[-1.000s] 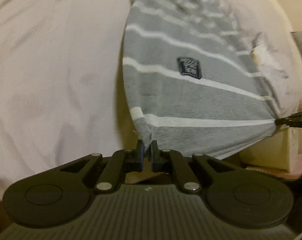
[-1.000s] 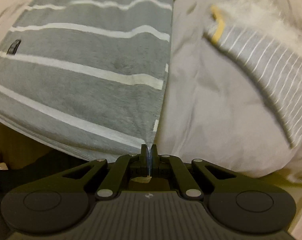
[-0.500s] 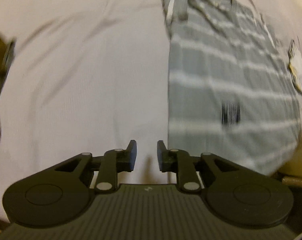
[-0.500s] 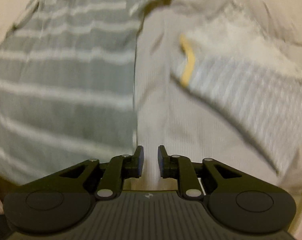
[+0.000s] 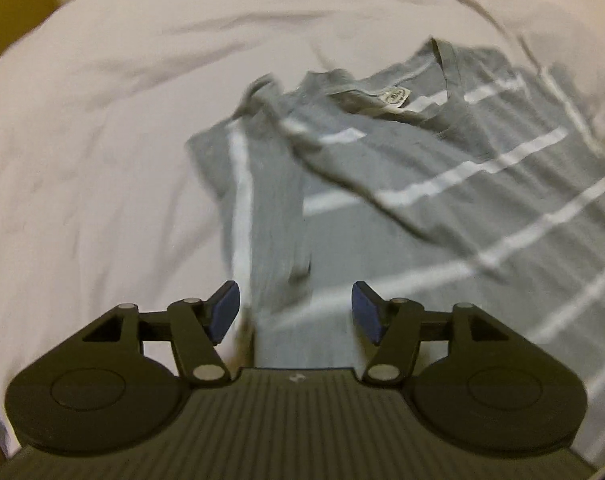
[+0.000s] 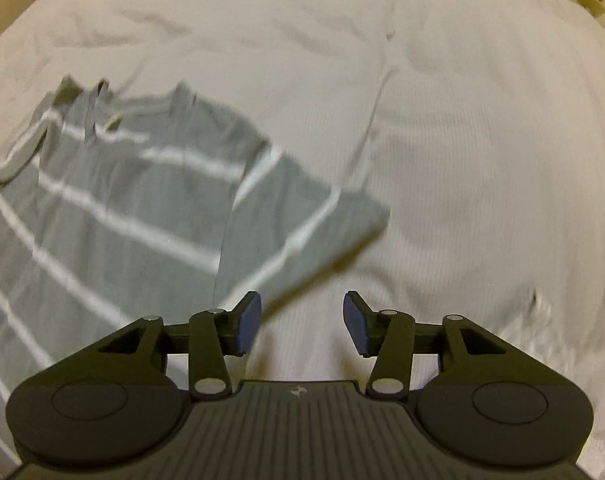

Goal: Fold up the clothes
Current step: 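Release the T-shirt flat on the bed with both tools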

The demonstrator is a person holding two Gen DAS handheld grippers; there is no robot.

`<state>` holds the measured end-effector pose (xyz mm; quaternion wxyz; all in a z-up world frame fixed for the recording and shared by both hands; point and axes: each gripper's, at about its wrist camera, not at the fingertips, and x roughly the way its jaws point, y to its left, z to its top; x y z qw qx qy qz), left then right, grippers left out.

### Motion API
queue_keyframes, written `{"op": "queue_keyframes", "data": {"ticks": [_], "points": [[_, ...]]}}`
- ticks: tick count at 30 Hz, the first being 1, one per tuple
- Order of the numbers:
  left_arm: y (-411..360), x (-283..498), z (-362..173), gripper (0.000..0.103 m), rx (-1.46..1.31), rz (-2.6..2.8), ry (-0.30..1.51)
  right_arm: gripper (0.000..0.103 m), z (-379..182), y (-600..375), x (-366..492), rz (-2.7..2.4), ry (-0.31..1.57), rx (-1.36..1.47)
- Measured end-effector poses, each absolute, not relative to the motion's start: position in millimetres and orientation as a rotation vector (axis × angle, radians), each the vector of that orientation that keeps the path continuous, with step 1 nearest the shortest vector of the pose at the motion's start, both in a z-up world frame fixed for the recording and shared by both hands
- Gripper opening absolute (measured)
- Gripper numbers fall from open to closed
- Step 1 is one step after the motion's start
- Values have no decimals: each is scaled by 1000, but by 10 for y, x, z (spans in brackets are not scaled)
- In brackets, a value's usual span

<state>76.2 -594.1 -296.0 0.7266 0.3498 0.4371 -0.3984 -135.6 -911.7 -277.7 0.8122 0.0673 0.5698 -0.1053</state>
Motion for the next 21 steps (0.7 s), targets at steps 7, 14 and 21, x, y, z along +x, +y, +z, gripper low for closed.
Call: {"op": "queue_keyframes", "data": {"ticks": [7, 14, 21], "points": [[-6046, 1024, -3380, 5, 1059, -739, 893, 53, -2827, -9038, -1232, -193, 1193, 190], [-4944, 1979, -3156, 6, 694, -343, 1108, 54, -2890, -8952, -1311, -198, 1184, 276], [-4918, 1933, -2980, 41, 561, -522, 1025, 57, -2934, -8589, -1134, -133, 1182, 301]]}}
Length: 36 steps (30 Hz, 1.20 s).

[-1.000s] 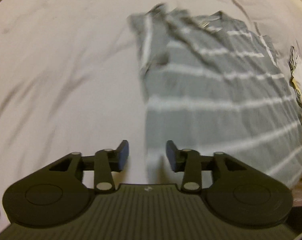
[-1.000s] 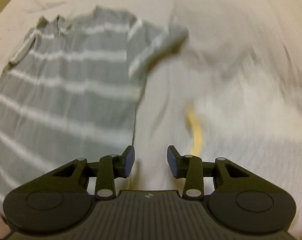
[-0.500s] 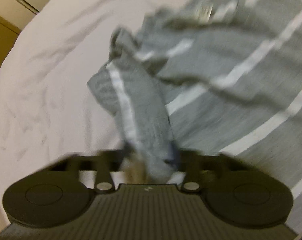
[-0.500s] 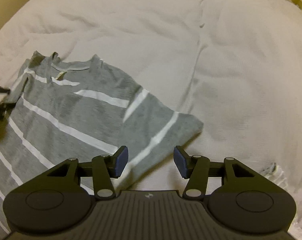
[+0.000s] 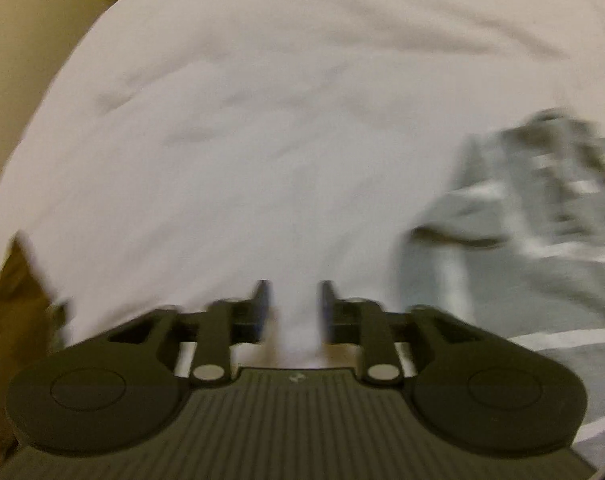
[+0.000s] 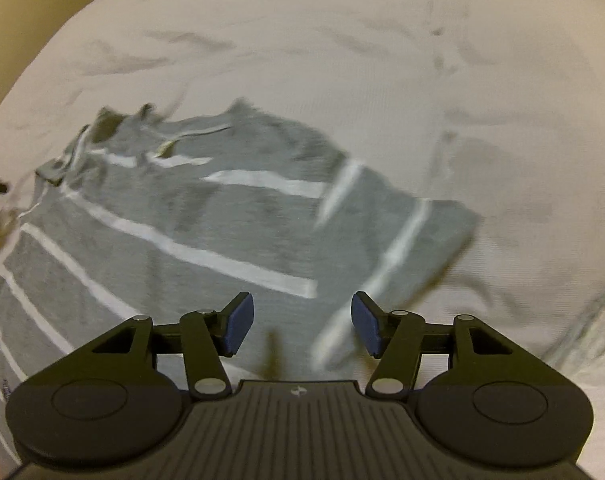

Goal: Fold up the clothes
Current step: 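Release the T-shirt flat on the bed with both tools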

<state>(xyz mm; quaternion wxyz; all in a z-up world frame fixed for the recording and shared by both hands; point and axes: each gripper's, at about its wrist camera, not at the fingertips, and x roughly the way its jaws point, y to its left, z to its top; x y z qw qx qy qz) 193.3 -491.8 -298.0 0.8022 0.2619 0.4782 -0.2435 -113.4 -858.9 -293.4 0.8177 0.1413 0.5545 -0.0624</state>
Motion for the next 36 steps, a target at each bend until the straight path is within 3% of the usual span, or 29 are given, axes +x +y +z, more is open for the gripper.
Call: {"op": "queue_keyframes", "data": {"ticks": [4, 8, 9, 10, 16, 25, 31, 32, 34, 36], "points": [[-5449, 1655, -3168, 58, 773, -793, 881, 57, -2900, -8228, -966, -95, 1168, 277], [-5781, 1427, -3530, 60, 1151, -957, 676, 58, -2812, -7987, -913, -125, 1158, 266], [-5783, 1468, -3568, 38, 1166, -969, 663, 58, -2805, -7962, -917, -141, 1159, 271], [-5737, 1626, -3536, 9, 1082, -948, 706, 58, -2802, -7939, -921, -157, 1161, 277], [-5243, 2575, -3451, 2, 615, -764, 936, 58, -2828, -7813, -909, -230, 1184, 290], [-4960, 2801, -3254, 0, 501, -736, 994, 62, -2846, -8105, -920, -320, 1206, 246], [-5036, 2646, -2983, 3, 499, -746, 920, 63, -2842, -8722, -1032, -386, 1199, 189], [-5107, 2598, -2933, 7, 497, -775, 906, 63, -2864, -8815, -1027, -383, 1199, 174], [-5328, 2493, -2866, 39, 499, -866, 884, 63, -2912, -8953, -972, -350, 1190, 125], [-5580, 2385, -2821, 40, 506, -968, 865, 63, -2954, -9015, -852, -298, 1172, 69]]}}
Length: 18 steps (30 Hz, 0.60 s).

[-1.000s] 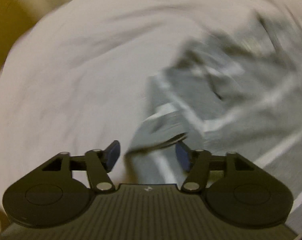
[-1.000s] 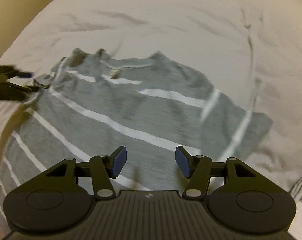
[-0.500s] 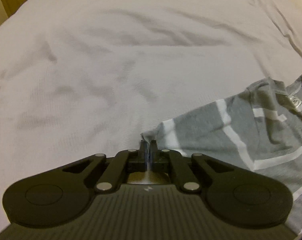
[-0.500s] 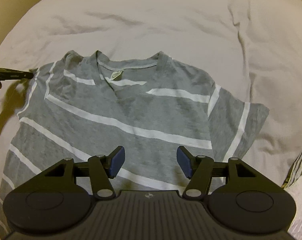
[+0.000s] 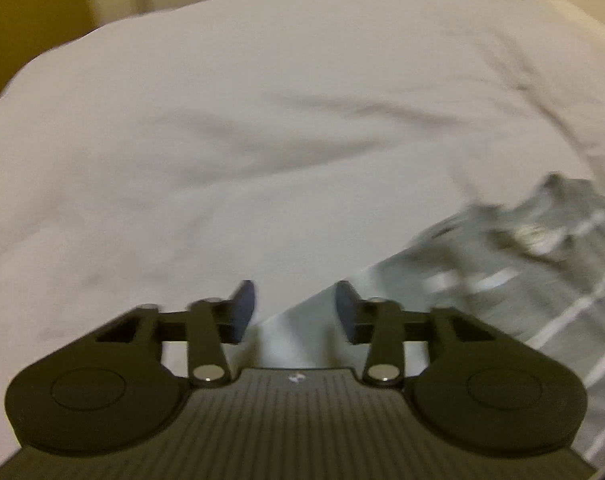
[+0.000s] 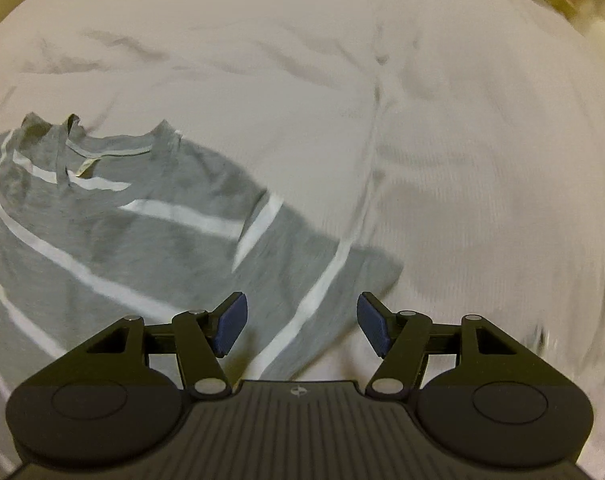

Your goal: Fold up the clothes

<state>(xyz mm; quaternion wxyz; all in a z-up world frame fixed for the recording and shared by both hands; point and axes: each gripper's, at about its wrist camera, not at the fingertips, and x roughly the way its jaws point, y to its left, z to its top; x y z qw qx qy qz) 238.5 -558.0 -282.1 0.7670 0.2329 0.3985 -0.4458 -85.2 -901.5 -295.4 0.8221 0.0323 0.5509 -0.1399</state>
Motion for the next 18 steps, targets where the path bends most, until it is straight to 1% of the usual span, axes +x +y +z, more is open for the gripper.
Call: {"op": "queue_keyframes", "data": {"ticks": [3, 7, 10, 12, 13, 14, 15, 16, 18], "points": [[-6042, 2246, -2846, 41, 540, -1119, 864, 63, -3012, -9020, -526, -164, 1129, 13], [-6564, 2151, -3009, 41, 590, -1236, 909, 61, -3088, -8965, -65, 15, 1080, -50], [-6824, 2110, -3158, 41, 645, -1273, 949, 60, -3190, -8877, 253, 119, 1081, -106], [-6921, 2117, -3277, 39, 676, -1304, 1009, 56, -3315, -8850, 419, 152, 1127, -125], [-6934, 2121, -3321, 35, 694, -1310, 1014, 45, -3379, -8838, 488, 160, 1157, -128], [-6946, 2125, -3365, 29, 711, -1316, 1019, 24, -3420, -8844, 521, 162, 1177, -115], [-6950, 2129, -3378, 8, 719, -1325, 1016, 12, -3431, -8871, 537, 156, 1185, -87], [-6937, 2134, -3331, 3, 707, -1338, 996, 0, -3406, -8906, 533, 144, 1176, -59], [-6923, 2143, -3245, 3, 674, -1344, 936, 0, -3268, -8993, 472, 72, 1109, -46]]}}
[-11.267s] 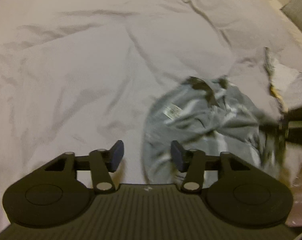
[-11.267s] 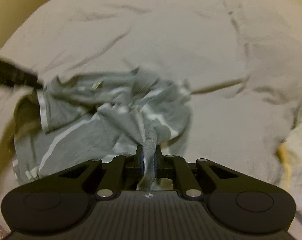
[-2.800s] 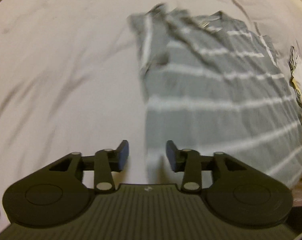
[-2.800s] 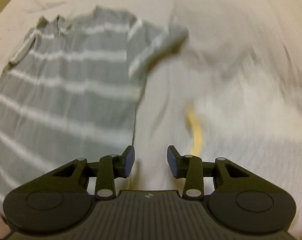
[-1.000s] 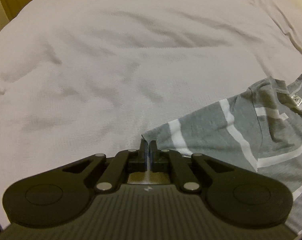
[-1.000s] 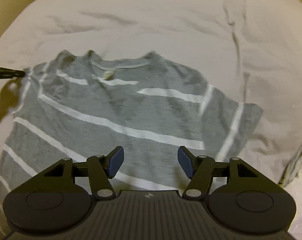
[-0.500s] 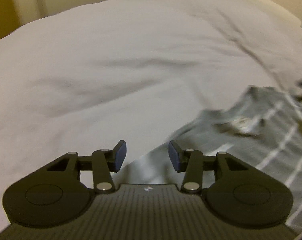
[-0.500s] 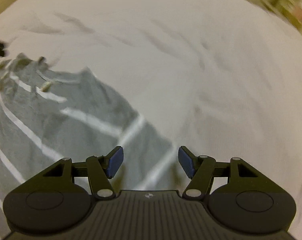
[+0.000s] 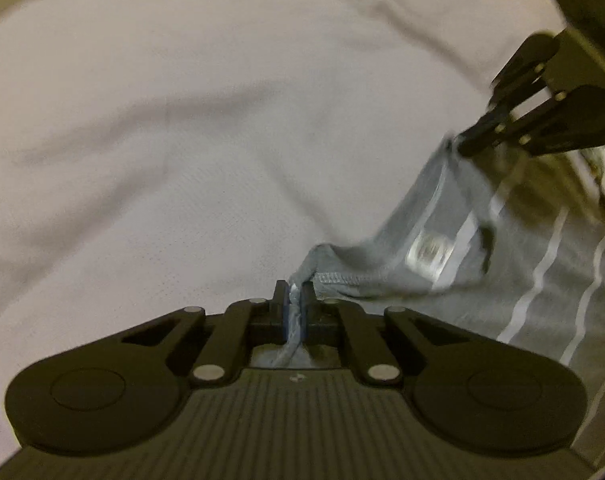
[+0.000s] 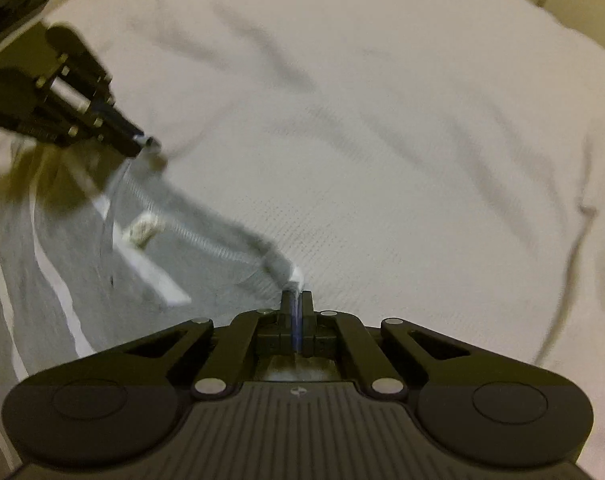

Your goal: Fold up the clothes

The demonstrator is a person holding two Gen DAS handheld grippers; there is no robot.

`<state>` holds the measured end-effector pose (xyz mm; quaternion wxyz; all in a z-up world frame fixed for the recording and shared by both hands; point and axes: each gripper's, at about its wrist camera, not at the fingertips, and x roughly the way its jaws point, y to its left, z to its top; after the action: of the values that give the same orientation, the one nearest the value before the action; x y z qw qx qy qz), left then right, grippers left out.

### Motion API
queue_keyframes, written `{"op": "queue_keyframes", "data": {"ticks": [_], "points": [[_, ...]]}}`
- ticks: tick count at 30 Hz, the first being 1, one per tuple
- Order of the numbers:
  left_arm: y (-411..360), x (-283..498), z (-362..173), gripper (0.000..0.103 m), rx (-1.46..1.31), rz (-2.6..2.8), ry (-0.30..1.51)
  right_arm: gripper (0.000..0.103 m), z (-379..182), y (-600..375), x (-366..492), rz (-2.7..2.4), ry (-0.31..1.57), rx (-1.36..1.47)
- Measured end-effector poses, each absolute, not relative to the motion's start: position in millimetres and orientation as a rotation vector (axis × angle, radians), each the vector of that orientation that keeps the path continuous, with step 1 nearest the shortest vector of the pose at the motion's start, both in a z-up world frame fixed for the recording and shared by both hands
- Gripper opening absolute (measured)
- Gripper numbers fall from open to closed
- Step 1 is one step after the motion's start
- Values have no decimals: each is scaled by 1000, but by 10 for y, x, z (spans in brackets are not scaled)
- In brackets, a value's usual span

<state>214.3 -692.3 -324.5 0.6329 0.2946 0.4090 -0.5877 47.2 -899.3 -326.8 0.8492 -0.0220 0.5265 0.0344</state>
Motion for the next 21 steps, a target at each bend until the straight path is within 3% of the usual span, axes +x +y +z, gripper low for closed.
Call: {"op": "queue_keyframes", "data": {"ticks": [3, 5, 7, 9, 11, 12, 15, 19, 21], "points": [[-6920, 2158, -3157, 3, 630, -1334, 845, 0, -3213, -9134, 422, -36, 1064, 3], [-6980, 2168, -3291, 4, 660, -1305, 877, 0, -3291, -9105, 426, -33, 1078, -15], [-7028, 2215, -3442, 13, 667, -1237, 955, 0, -3305, -9077, 397, -39, 1085, -17], [-6992, 2260, -3453, 16, 620, -1205, 989, 10, -3160, -9145, 227, -110, 1021, 59], [-6938, 2290, -3392, 27, 599, -1175, 983, 28, -3031, -9229, -23, -196, 969, 138], [-6906, 2298, -3347, 31, 586, -1159, 971, 29, -2983, -9278, -196, -247, 953, 176], [-6835, 2306, -3180, 30, 547, -1108, 928, 31, -2840, -9425, -714, -401, 904, 291], [-6830, 2132, -2883, 30, 511, -1105, 849, 47, -2872, -9559, -1412, -571, 895, 461], [-6934, 1931, -2794, 30, 497, -1167, 828, 48, -3019, -9601, -1633, -582, 928, 538]]}}
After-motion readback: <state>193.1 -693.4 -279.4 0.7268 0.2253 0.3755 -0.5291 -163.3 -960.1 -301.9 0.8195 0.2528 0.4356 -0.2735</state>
